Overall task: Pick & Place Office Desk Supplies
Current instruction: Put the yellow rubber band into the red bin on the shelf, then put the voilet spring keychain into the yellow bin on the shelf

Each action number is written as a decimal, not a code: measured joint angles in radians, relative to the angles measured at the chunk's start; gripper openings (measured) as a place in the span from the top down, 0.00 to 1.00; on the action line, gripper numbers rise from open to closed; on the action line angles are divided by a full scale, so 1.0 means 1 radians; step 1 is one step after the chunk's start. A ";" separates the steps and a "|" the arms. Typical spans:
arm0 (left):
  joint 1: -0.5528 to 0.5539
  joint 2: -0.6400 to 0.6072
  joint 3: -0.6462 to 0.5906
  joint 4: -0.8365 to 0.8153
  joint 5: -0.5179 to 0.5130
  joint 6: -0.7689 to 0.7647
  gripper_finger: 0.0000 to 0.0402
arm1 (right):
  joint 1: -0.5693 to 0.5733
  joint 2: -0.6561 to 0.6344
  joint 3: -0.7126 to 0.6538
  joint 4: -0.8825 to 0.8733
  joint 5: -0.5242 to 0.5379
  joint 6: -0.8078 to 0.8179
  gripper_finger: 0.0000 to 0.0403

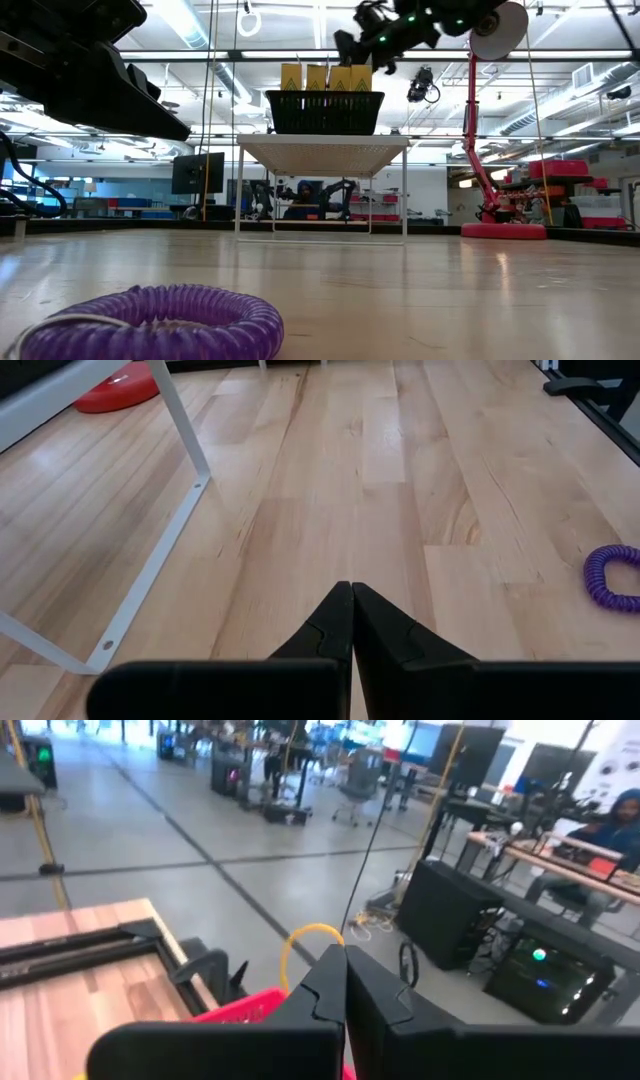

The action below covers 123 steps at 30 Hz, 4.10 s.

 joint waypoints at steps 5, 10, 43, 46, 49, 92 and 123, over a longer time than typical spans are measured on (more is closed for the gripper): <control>0.000 0.000 0.000 0.000 0.000 0.000 0.98 | 0.002 0.100 0.123 -0.096 -0.003 -0.010 0.99; 0.000 0.000 0.000 0.000 0.000 0.000 0.98 | 0.001 0.144 0.180 -0.140 -0.003 -0.007 0.99; 0.000 0.000 0.000 0.003 0.000 0.000 0.98 | -0.019 0.223 0.154 -0.142 -0.054 0.056 0.89; 0.000 0.000 0.000 0.003 0.000 0.000 0.98 | -0.018 0.223 0.154 -0.155 -0.049 0.066 0.82; 0.000 0.000 0.000 0.003 0.000 0.000 0.98 | -0.019 0.216 0.154 -0.170 -0.041 0.069 0.75; 0.006 0.000 0.000 0.160 -0.009 0.011 0.98 | 0.544 -0.607 -0.668 -0.047 0.148 0.057 1.00; 0.085 0.473 0.604 -0.372 0.542 0.124 0.66 | 0.882 -0.694 -0.972 0.185 0.322 0.200 0.99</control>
